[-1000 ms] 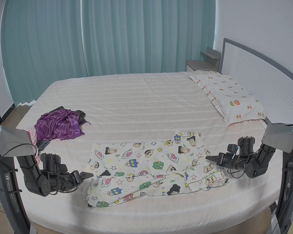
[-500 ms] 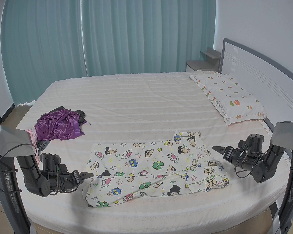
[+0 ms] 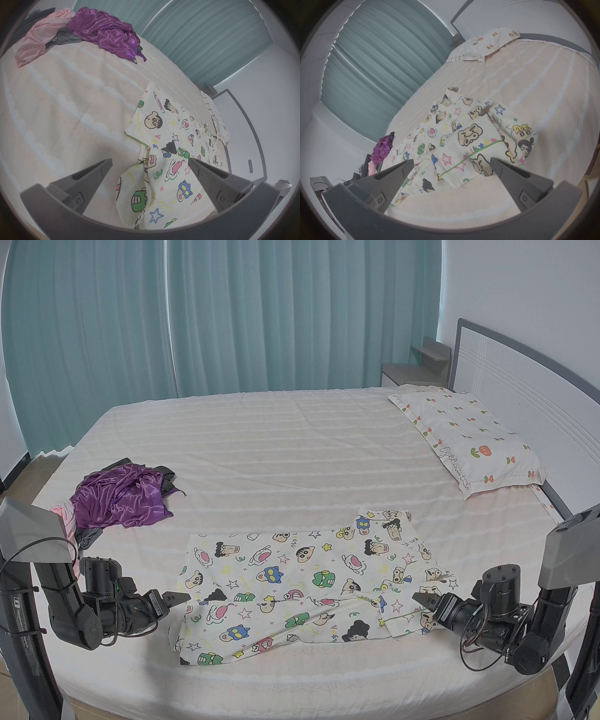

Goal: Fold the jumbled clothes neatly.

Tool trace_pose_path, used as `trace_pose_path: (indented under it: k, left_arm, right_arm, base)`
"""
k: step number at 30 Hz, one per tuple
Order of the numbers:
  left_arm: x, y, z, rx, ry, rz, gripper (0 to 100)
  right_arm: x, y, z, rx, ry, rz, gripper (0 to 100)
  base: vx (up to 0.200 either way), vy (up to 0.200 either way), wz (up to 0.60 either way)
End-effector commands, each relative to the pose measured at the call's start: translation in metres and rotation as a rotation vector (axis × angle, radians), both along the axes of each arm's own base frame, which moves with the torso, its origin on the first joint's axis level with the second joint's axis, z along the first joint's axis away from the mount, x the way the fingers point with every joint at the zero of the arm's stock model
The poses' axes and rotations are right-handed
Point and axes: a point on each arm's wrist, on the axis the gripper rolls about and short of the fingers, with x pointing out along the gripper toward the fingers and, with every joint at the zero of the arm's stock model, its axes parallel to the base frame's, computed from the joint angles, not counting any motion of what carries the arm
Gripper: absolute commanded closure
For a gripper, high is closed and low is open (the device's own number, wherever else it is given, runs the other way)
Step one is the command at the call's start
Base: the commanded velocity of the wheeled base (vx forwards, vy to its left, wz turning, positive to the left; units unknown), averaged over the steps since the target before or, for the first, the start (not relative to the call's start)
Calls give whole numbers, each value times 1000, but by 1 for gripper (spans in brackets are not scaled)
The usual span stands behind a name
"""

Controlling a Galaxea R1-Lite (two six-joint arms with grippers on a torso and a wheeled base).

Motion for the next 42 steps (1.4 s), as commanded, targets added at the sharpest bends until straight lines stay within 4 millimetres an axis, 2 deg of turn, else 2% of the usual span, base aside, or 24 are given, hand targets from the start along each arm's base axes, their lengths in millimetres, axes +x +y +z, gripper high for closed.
trace_pose_path:
  k: [1, 4, 8, 9, 12, 14, 20, 24, 28, 29, 34, 37, 42]
  left_arm:
    - [0, 0, -2, -1, 5, 2, 0]
    - [0, 0, -3, 0, 4, 1, 0]
    - [0, 0, -3, 0, 6, 1, 0]
    - [0, 0, -3, 0, 4, 1, 0]
    - [0, 0, -3, 0, 6, 1, 0]
    - [0, 0, -3, 0, 6, 1, 0]
    - [0, 0, -3, 1, 4, 2, 0]
    - [0, 0, -3, 0, 4, 1, 0]
    - [0, 0, -3, 1, 6, 2, 0]
    - [0, 0, -3, 1, 4, 2, 0]
    - [0, 0, -4, 2, 7, 1, 0]
    - [0, 0, -3, 2, 7, 1, 0]
    - [0, 0, -4, 5, 9, 1, 0]
  right_arm:
    - [0, 6, -37, -53, 57, -26, 0]
    - [-1, 7, -48, -69, 66, -29, 0]
    - [-1, 8, -46, -71, 57, -32, 0]
    - [3, 4, -36, -54, 20, -59, 0]
    - [10, -4, -22, -35, -36, -96, 0]
    - [11, -6, -19, -32, -47, -106, 0]
    - [-3, -14, 18, -6, -139, -124, 0]
    - [-19, -16, 27, -5, -139, -98, 0]
    - [-31, -7, 26, -8, -117, -41, 0]
    - [-32, 2, 25, -4, -117, 0, 0]
    - [-22, 25, 16, 9, -129, 73, 0]
    - [-10, 32, 3, 20, -86, 118, 0]
    - [28, 20, -18, 29, -2, 81, 0]
  base:
    - [0, 0, 0]
    - [0, 0, 0]
    - [0, 0, 0]
    - [0, 0, 0]
    - [0, 0, 0]
    - [0, 0, 0]
    - [0, 0, 0]
    - [0, 0, 0]
    - [0, 0, 0]
    - [0, 0, 0]
    - [0, 0, 0]
    - [0, 0, 0]
    - [0, 0, 0]
